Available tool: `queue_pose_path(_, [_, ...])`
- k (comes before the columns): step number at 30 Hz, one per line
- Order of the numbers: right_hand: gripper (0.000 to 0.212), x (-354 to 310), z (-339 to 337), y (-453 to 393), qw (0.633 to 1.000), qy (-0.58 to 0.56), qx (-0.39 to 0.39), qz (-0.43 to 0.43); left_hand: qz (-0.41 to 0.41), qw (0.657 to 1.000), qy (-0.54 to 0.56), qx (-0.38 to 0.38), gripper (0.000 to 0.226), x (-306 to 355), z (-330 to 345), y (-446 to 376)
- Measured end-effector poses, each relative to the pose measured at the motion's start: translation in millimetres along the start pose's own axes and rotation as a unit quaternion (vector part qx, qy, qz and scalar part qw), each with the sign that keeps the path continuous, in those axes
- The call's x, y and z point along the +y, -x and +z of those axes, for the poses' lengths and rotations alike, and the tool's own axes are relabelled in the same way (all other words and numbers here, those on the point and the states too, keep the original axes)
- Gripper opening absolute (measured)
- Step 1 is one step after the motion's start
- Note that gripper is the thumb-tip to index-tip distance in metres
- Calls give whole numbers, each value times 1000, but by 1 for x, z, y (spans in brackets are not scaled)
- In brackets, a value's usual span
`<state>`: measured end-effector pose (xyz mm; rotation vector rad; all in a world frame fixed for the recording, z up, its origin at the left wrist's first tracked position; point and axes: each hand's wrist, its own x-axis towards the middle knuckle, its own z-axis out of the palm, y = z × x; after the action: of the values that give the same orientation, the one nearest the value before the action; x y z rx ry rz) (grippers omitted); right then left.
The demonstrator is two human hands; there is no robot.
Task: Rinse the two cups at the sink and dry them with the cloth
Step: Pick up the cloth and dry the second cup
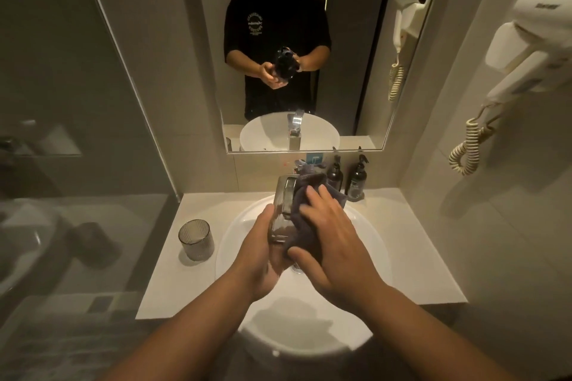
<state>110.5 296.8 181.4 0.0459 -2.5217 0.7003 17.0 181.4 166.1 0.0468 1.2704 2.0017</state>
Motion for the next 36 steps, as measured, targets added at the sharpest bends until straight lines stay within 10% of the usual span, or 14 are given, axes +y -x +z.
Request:
queue_pose_path(8, [73, 5, -10, -5, 993, 44, -72, -81, 25, 994, -106, -19, 69, 25, -5, -3])
queue_pose_path(19, [63, -16, 5, -16, 993, 99, 45, -51, 88, 990, -113, 17, 45, 17, 23, 1])
queue_pose_path(27, [61, -1, -2, -29, 928, -344, 27, 142, 48, 999, 8, 3, 83, 19, 13, 7])
queue_pose_path(30, [57, 0, -1, -27, 880, -444, 28, 169, 41, 999, 24, -25, 61, 27, 18, 14])
queue_pose_path(36, [61, -7, -10, -21, 955, -247, 88, 142, 139, 974, -125, 131, 40, 28, 23, 0])
